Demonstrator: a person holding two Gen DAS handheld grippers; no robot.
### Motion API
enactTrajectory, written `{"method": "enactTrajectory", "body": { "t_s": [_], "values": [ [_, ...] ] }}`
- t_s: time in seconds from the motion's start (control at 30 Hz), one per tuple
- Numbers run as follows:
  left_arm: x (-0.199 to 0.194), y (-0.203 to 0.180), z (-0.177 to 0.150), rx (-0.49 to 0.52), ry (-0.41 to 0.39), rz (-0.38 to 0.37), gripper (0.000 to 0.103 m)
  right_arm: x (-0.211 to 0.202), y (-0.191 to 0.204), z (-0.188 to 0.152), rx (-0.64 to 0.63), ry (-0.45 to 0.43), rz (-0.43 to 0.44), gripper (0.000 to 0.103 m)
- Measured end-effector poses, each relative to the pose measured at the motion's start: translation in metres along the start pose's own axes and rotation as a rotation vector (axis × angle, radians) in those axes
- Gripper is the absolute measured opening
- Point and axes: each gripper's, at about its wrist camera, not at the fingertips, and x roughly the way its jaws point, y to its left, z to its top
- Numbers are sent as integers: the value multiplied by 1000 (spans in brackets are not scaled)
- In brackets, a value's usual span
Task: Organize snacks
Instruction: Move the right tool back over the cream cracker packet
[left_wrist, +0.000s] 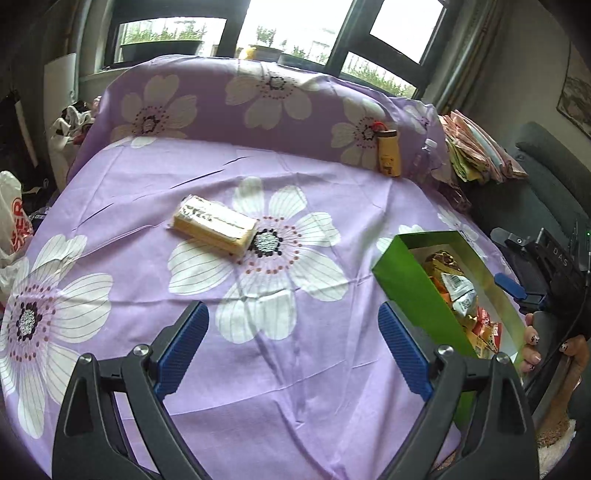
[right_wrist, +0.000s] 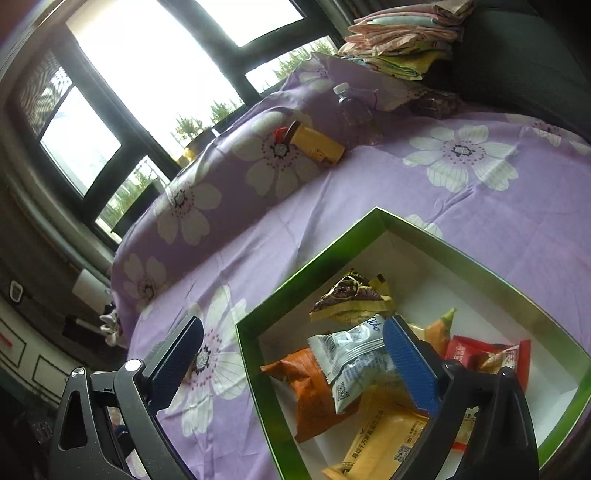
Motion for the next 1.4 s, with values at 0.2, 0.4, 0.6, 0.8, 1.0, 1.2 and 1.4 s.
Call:
{"method": "enactTrajectory", "body": {
  "t_s": [0.2, 0.4, 0.6, 0.8, 1.0, 1.2, 1.4],
  "values": [
    [2, 41, 1, -100, -8, 70, 93, 11, 14, -8, -11, 12, -5, 98],
    [-1, 59, 4, -151, -28, 101, 93, 21, 38, -19, -75, 21, -7, 98],
    [-5, 74, 6, -206, -35, 88, 93, 31, 61, -32, -138, 33, 5, 98],
    [-13, 85, 9, -243, -48, 102, 93, 40, 86, -46, -225, 47, 2, 98],
    [-18, 99, 10, -288, -56, 106, 93, 46, 101, -56, -300, 61, -24, 98],
    [-24, 109, 12, -319, -61, 123, 93, 51, 108, -64, -327, 78, -33, 98],
    [-31, 119, 13, -344, -80, 116, 93, 57, 117, -74, -359, 91, -43, 98]
  ]
}}
